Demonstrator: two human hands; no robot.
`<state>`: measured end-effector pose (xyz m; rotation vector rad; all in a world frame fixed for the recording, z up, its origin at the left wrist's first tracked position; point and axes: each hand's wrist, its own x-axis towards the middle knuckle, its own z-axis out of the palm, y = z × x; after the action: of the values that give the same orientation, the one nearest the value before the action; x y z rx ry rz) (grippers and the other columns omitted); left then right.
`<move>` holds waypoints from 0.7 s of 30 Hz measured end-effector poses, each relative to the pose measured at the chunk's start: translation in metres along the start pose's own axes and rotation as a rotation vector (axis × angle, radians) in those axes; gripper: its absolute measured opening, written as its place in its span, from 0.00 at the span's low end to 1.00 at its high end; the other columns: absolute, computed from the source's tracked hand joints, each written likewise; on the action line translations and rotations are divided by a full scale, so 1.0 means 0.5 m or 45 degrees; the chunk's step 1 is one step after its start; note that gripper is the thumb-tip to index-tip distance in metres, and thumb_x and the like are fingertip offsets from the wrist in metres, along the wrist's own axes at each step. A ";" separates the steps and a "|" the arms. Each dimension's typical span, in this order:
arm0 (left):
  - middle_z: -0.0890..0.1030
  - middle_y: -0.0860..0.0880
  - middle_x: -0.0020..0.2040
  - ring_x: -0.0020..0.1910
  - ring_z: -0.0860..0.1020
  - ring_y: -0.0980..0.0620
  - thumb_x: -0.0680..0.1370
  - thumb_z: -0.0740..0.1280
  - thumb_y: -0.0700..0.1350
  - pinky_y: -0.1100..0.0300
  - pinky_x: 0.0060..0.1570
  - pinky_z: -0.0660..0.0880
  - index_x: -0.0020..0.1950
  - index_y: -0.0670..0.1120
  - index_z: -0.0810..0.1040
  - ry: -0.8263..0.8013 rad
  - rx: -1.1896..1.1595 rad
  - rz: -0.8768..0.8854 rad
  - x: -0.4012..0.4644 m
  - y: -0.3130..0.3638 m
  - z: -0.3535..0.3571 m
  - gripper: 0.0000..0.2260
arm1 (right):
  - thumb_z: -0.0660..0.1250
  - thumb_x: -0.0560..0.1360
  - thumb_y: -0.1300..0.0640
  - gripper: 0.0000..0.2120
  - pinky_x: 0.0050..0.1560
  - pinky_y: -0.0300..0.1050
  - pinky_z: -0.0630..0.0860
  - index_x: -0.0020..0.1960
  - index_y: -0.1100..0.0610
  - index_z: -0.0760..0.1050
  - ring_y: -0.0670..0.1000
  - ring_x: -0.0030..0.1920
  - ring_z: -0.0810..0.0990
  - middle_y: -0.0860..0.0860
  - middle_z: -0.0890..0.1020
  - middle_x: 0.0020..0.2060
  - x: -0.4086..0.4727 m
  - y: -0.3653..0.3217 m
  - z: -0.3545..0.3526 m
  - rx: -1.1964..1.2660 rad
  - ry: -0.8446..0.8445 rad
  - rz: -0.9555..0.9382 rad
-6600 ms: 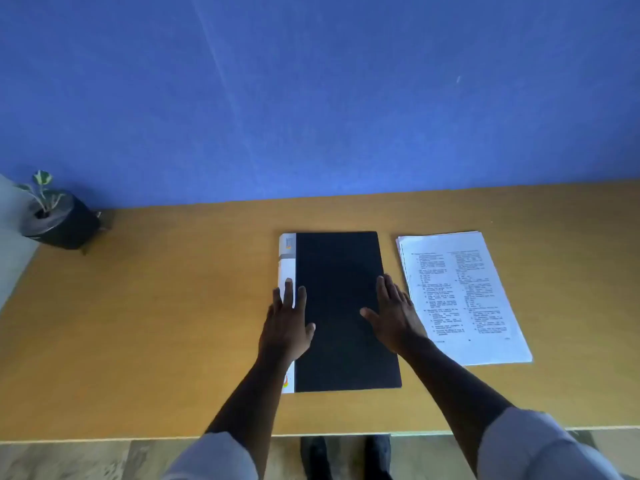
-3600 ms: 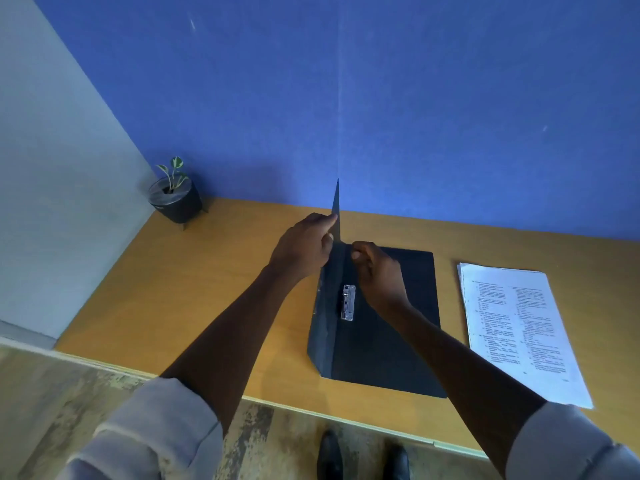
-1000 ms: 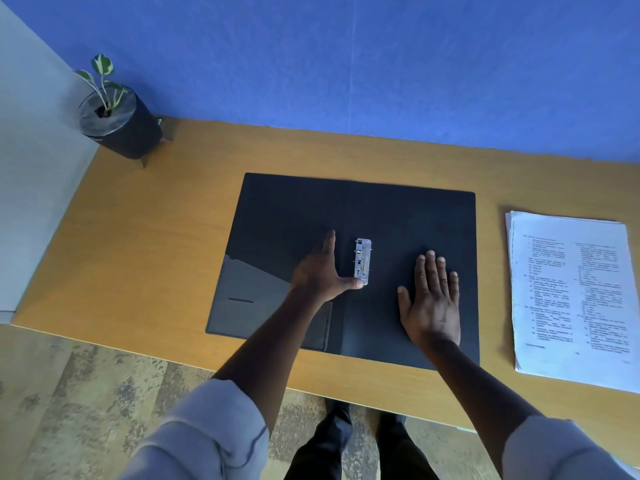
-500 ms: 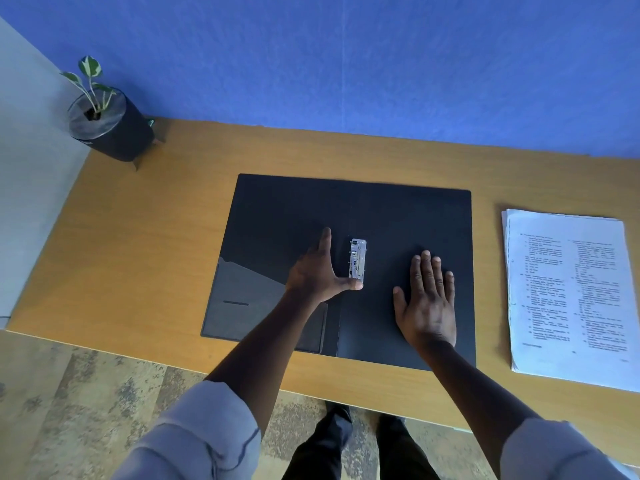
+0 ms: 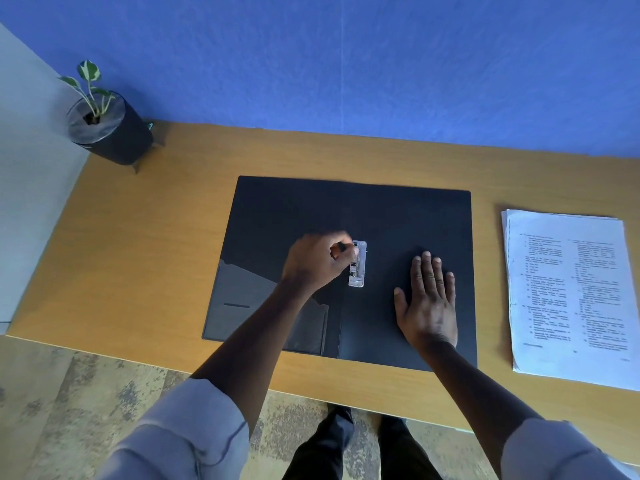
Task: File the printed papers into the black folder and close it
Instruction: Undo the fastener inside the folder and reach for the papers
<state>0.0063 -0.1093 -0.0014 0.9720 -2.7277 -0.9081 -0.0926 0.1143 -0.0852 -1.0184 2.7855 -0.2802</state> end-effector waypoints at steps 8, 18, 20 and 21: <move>0.79 0.58 0.35 0.35 0.75 0.56 0.78 0.68 0.54 0.60 0.35 0.72 0.46 0.53 0.83 0.113 0.056 0.083 0.054 0.007 0.011 0.07 | 0.50 0.82 0.42 0.33 0.81 0.56 0.48 0.82 0.59 0.54 0.55 0.82 0.50 0.55 0.54 0.82 -0.001 0.002 0.000 -0.001 -0.007 0.003; 0.86 0.51 0.52 0.48 0.84 0.44 0.80 0.67 0.52 0.51 0.42 0.80 0.63 0.55 0.81 0.135 0.235 0.081 0.070 -0.005 0.055 0.13 | 0.50 0.82 0.43 0.33 0.81 0.56 0.49 0.81 0.60 0.55 0.56 0.82 0.51 0.56 0.56 0.81 0.002 0.001 -0.002 -0.007 0.000 -0.004; 0.86 0.51 0.54 0.51 0.83 0.44 0.80 0.66 0.53 0.52 0.44 0.80 0.67 0.56 0.79 0.084 0.256 0.072 0.074 -0.011 0.057 0.15 | 0.51 0.82 0.43 0.33 0.81 0.56 0.49 0.81 0.60 0.56 0.56 0.82 0.52 0.56 0.56 0.81 0.001 0.000 -0.002 -0.004 0.008 -0.010; 0.85 0.51 0.55 0.52 0.83 0.44 0.81 0.65 0.54 0.52 0.45 0.79 0.69 0.57 0.77 0.056 0.275 0.062 0.078 -0.012 0.058 0.16 | 0.51 0.82 0.43 0.33 0.81 0.56 0.49 0.81 0.60 0.56 0.56 0.82 0.52 0.56 0.56 0.81 0.001 0.000 -0.002 -0.005 0.007 -0.010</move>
<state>-0.0296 -0.1222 -0.0322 0.9417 -2.8418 -0.5863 -0.0931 0.1140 -0.0844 -1.0313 2.7885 -0.2795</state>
